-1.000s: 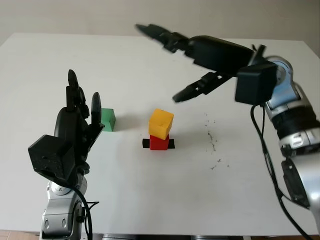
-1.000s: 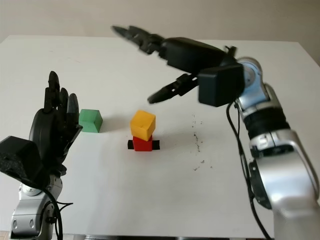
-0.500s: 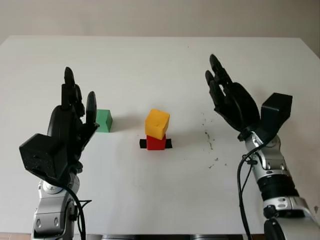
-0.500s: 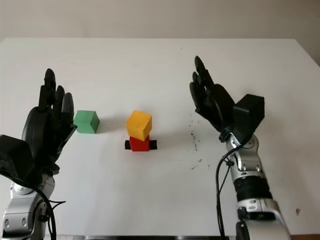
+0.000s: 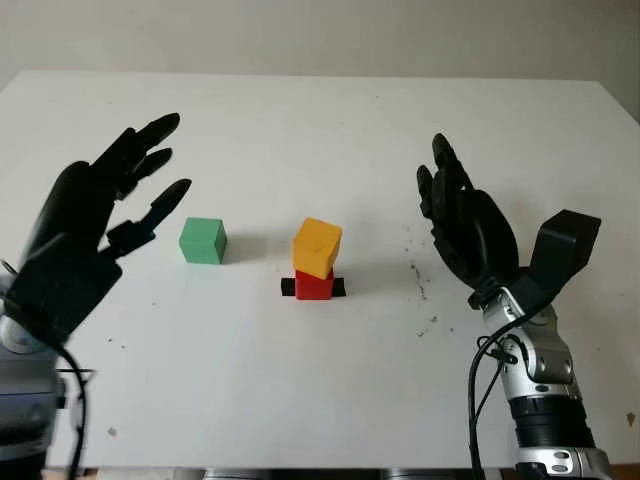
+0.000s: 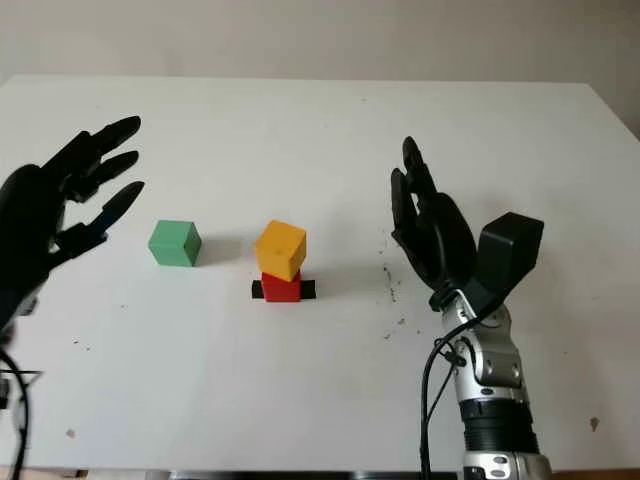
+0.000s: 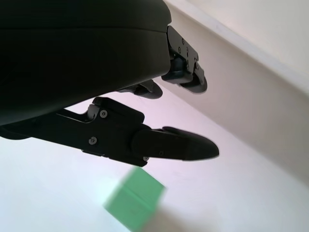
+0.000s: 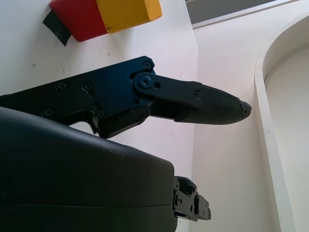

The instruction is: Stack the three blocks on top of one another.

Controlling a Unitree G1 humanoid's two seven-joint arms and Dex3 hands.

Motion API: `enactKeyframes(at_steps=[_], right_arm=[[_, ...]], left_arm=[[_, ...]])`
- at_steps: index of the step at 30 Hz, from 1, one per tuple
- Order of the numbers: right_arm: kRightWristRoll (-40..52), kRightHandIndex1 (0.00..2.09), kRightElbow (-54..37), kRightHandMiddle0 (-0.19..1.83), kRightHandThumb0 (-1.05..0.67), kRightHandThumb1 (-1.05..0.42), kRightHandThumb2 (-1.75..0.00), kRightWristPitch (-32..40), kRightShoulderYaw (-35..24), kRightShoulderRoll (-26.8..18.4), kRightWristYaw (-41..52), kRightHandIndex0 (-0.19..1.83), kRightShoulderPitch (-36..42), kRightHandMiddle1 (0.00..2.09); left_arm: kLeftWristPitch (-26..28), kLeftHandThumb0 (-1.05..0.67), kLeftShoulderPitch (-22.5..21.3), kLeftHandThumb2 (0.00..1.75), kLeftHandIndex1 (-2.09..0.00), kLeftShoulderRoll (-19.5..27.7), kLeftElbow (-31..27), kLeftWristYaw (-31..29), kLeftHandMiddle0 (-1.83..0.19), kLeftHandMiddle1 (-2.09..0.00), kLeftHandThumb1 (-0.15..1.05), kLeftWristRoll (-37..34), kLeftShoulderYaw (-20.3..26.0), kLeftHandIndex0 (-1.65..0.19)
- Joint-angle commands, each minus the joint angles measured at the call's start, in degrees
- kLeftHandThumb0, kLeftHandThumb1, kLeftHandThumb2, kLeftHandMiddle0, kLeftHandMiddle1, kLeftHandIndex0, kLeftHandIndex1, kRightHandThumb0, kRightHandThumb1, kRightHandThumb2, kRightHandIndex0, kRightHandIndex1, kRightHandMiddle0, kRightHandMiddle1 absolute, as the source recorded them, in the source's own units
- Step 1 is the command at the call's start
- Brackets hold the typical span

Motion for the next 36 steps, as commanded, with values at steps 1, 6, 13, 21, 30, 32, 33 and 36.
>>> enactKeyframes(at_steps=[1,6,13,21,30,32,33,36], right_arm=[[0.3,0.0,0.3,-0.19,-0.76,-1.05,-0.64,0.5,-0.7,-0.3,0.1,-0.19,-0.5,0.0],[0.0,0.0,1.4,-0.19,-0.77,-1.05,-0.62,0.3,-1.0,-0.3,0.4,-0.19,-0.9,0.0],[0.3,0.0,1.0,-0.19,-0.77,-1.05,-0.62,0.5,-1.4,-0.1,0.4,-0.19,-0.9,0.0],[0.1,0.0,0.1,-0.19,-0.77,-1.05,-0.63,0.5,-1.5,-0.1,0.3,-0.19,-0.1,0.0],[-0.3,0.0,0.2,-0.18,-0.76,-1.05,-0.63,-0.1,-1.1,0.5,-0.2,-0.19,0.6,0.03],[-0.4,0.0,0.2,-0.18,-0.76,-1.05,-0.64,0.0,-1.1,0.5,-0.2,-0.19,0.6,0.04],[-0.4,0.0,0.3,-0.18,-0.76,-1.05,-0.64,-0.1,-1.1,0.4,-0.1,-0.19,0.6,0.04],[-0.5,0.0,0.4,-0.18,-0.76,-1.05,-0.64,-0.1,-1.2,0.4,-0.1,-0.19,0.5,0.04]], left_arm=[[-0.4,-0.71,-3.2,0.05,-0.15,5.0,1.4,-3.3,-0.28,-0.06,0.97,1.9,-1.7,-0.34],[-2.7,-0.7,-9.3,0.02,-0.11,9.8,6.8,-8.1,-0.24,-0.04,0.87,7.5,-8.5,-0.36],[-6.1,-0.77,-12.5,0.05,-0.05,9.1,12.4,-7.9,-0.09,-0.01,0.85,17.3,-16.7,-0.27],[-7.2,-0.78,-11.0,0.06,-0.05,4.6,15.6,-5.5,-0.06,-0.04,0.85,20.6,-20.7,-0.25],[-10.9,-0.71,-8.9,0.06,-0.12,3.3,17.4,-1.9,-0.14,-0.08,0.88,24.3,-22.5,-0.41],[-11.1,-0.68,-8.6,0.06,-0.14,3.0,17.4,-1.5,-0.17,-0.08,0.88,24.2,-22.2,-0.46],[-11.2,-0.66,-8.5,0.06,-0.15,2.8,17.3,-1.4,-0.18,-0.08,0.88,24.2,-22.1,-0.48],[-12.4,-0.57,-7.8,0.06,-0.19,2.9,17.4,0.1,-0.23,-0.08,0.89,24.7,-22.1,-0.57]])
